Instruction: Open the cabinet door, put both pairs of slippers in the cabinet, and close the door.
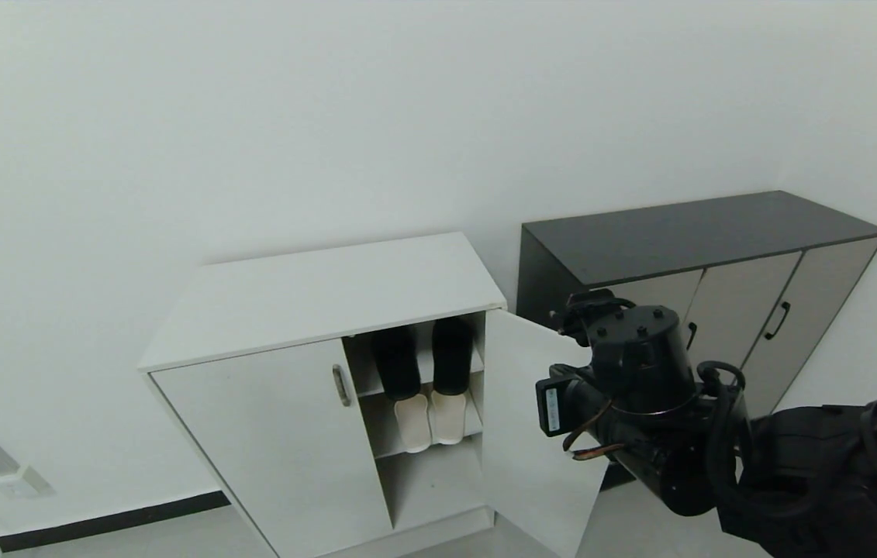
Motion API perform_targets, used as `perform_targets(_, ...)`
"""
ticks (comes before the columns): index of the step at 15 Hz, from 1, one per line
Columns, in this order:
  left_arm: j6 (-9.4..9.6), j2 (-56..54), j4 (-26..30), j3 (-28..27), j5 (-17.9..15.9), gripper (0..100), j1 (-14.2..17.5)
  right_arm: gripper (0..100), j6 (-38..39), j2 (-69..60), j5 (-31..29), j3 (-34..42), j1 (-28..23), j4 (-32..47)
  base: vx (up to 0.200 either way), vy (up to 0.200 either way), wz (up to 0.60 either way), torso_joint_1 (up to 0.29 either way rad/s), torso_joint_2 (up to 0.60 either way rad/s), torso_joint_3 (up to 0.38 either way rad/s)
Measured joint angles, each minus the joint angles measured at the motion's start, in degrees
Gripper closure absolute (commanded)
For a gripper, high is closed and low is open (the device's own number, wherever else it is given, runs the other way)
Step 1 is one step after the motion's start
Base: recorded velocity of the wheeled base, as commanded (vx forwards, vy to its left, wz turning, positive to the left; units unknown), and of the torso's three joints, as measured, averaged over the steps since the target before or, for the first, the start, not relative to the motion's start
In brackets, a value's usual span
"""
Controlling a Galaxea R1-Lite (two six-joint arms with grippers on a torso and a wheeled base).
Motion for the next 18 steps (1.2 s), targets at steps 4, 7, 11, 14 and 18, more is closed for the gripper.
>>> perform_targets(4,0.00,0.00,-0.02,0.00,-0.07,100,0.00,100,-0.11,-0.09,0.00,0.15,-0.09,0.00,0.000,0.000,0.00,0.000,0.00,0.000)
perform_targets(7,0.02,0.00,-0.02,0.00,-0.10,100,0.02,100,-0.44,-0.15,-0.02,0.23,-0.13,-0.44,-0.067,0.000,0.00,0.001,0.00,0.001)
perform_targets(11,0.00,0.00,-0.02,0.00,-0.12,100,0.02,100,-0.52,-0.17,-0.02,0.44,-0.02,-0.67,-0.150,0.000,0.00,0.008,0.01,0.001)
perform_targets(14,0.00,0.00,-0.05,-0.01,-0.07,100,0.02,100,-0.71,-0.20,-0.02,0.44,-0.15,-0.78,0.000,0.000,0.00,0.000,0.00,0.000)
perform_targets(18,0.02,0.00,-0.02,0.02,-0.13,100,0.02,100,-1.73,0.09,0.33,-0.90,-2.34,-1.18,0.000,0.000,0.00,0.000,0.00,0.000)
